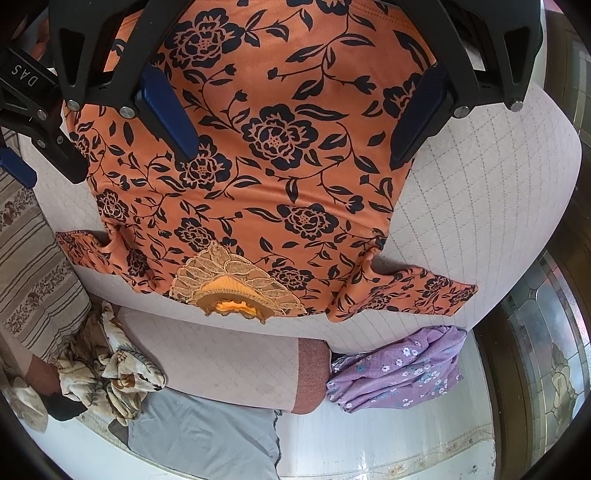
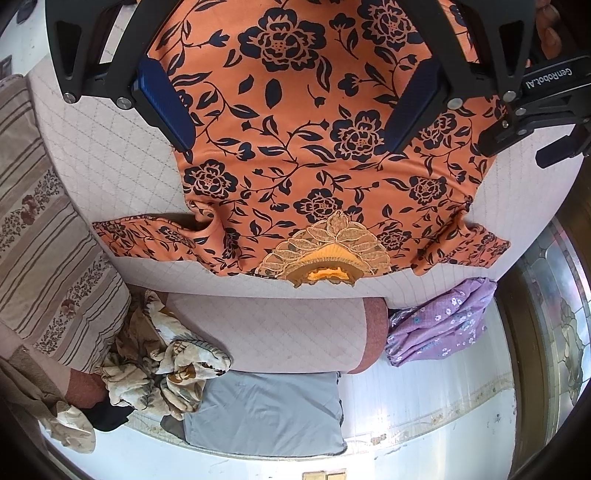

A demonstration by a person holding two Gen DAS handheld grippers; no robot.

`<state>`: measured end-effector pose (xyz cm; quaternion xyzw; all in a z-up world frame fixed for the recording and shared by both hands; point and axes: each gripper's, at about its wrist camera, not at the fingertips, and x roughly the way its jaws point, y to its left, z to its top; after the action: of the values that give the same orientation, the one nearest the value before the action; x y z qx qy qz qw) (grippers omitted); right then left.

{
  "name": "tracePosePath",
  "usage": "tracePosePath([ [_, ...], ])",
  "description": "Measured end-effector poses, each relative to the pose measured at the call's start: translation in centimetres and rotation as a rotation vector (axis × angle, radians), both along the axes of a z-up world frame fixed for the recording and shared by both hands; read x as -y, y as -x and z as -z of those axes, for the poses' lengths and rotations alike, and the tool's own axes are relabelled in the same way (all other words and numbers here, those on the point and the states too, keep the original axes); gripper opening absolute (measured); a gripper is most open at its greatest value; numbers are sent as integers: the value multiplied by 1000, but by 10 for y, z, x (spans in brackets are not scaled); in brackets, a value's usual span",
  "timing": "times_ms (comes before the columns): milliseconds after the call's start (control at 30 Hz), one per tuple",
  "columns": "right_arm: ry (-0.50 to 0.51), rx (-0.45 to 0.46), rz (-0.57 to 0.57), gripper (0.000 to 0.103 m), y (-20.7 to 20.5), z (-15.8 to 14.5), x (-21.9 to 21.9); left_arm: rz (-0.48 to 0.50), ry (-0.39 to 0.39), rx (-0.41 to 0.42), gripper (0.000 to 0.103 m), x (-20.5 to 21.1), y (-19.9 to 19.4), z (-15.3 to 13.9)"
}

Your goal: Fold small clothes

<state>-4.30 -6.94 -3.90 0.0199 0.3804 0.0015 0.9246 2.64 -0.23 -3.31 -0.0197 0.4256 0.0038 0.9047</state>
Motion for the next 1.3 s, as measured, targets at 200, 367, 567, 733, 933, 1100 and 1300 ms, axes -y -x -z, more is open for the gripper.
tracePosePath([
  [200, -10, -10, -4, 103, -9, 7, 1, 8, -11, -17, 103, 5, -10, 7],
  [367, -52, -8, -4, 103, -27, 10, 23, -14, -11, -38, 103, -1, -23, 16],
  [567, -311, 2, 152, 103, -88, 27, 141, -53, 2, -95, 103, -18, -41, 41],
  [733, -583, -46, 427, 100, -141, 89, 282, -138, 26, -122, 103, -60, -60, 60],
  [933, -730, -96, 634, 76, -190, 139, 380, -350, 70, -111, 103, -145, -81, 72],
  [1100, -704, -126, 704, 58, -220, 157, 398, -520, 66, -108, 103, -212, -87, 85],
  [1300, -551, -187, 707, 8, -248, 148, 399, -607, 108, -116, 103, -240, -86, 101],
])
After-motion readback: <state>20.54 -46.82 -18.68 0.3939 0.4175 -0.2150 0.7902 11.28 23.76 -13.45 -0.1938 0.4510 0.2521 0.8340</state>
